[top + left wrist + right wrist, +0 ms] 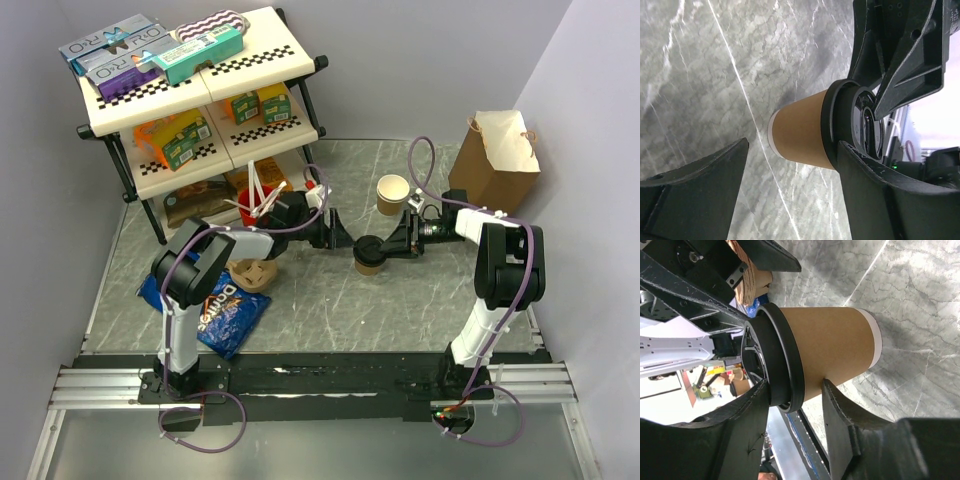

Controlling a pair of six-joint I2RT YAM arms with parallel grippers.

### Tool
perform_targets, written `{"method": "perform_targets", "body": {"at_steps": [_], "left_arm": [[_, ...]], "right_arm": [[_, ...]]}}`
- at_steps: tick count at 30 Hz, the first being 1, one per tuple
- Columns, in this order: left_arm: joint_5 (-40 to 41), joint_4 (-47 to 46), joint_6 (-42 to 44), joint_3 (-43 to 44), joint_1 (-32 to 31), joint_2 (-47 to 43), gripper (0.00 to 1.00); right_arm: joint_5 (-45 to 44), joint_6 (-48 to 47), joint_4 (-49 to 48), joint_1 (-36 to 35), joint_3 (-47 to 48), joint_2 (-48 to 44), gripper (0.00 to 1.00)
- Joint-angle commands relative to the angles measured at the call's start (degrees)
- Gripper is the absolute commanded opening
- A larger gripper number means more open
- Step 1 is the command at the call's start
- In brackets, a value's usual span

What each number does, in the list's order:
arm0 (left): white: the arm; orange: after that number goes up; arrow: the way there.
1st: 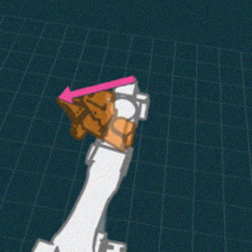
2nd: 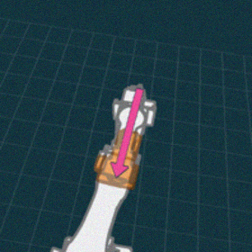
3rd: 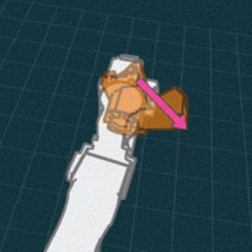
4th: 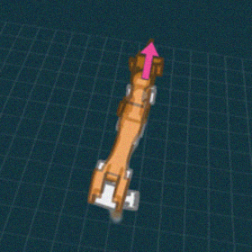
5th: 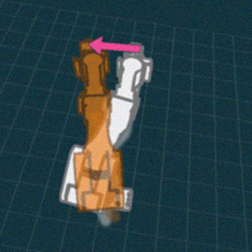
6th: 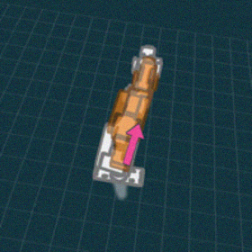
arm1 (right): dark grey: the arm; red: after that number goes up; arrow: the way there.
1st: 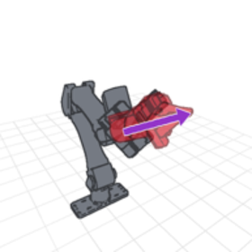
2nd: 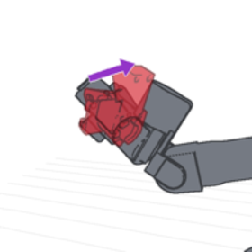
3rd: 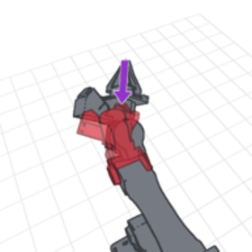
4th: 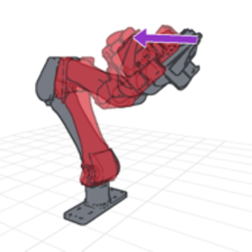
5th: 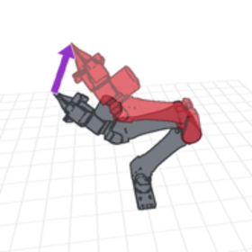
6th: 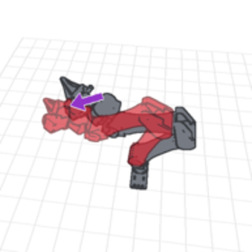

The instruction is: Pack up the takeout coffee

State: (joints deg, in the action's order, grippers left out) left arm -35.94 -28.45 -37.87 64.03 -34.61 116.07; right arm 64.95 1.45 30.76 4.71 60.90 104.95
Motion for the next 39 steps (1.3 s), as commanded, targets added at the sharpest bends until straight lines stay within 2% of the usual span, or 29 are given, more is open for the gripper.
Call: {"method": "perform_targets", "body": {"at_steps": [1, 5, 12, 16, 19, 24, 28, 32, 39], "left_arm": [[4.3, 12.1, 9.7, 1.3, -3.7, 2.6, 0.77], [0.6, 11.1, 11.1, 3.6, -2.6, 0.8, 0.81], [-10.6, 9.2, 13.3, 6.6, 0.7, -1.8, 0.86], [-18.8, 17.0, 23.2, 13.9, 0.8, -1.0, 0.86], [-21.9, 21.0, 25.8, 17.2, 1.2, -0.5, 0.87], [-21.3, 19.2, 24.8, 13.7, 1.0, -2.1, 0.88], [-17.2, 21.4, 27.9, 11.0, -0.5, -3.5, 0.89], [-13.2, 21.3, 28.1, 10.3, -1.8, -3.5, 0.89], [-12.7, 19.3, 25.2, 11.3, -3.6, -1.6, 0.89]], "right_arm": [[-10.9, -3.9, -0.2, -0.4, -0.2, 3.2, 0.5], [-9.4, -4.6, -0.8, -0.4, 0.0, 1.3, 0.51], [-8.1, -7.3, 0.8, -0.3, 0.3, -2.2, 0.56], [-8.2, -8.7, 1.7, -0.3, 0.3, -2.9, 0.58], [-7.7, -8.8, 1.4, -0.3, 0.4, -3.3, 0.6], [-7.6, -8.4, 0.5, -0.3, 0.3, -3.7, 0.61], [-7.4, -8.2, 0.0, -0.3, -0.2, -3.7, 0.61], [-7.1, -7.4, -0.9, -0.4, -0.4, -3.8, 0.61], [-6.9, -7.6, -0.6, -0.4, -0.5, -3.4, 0.61]]}}
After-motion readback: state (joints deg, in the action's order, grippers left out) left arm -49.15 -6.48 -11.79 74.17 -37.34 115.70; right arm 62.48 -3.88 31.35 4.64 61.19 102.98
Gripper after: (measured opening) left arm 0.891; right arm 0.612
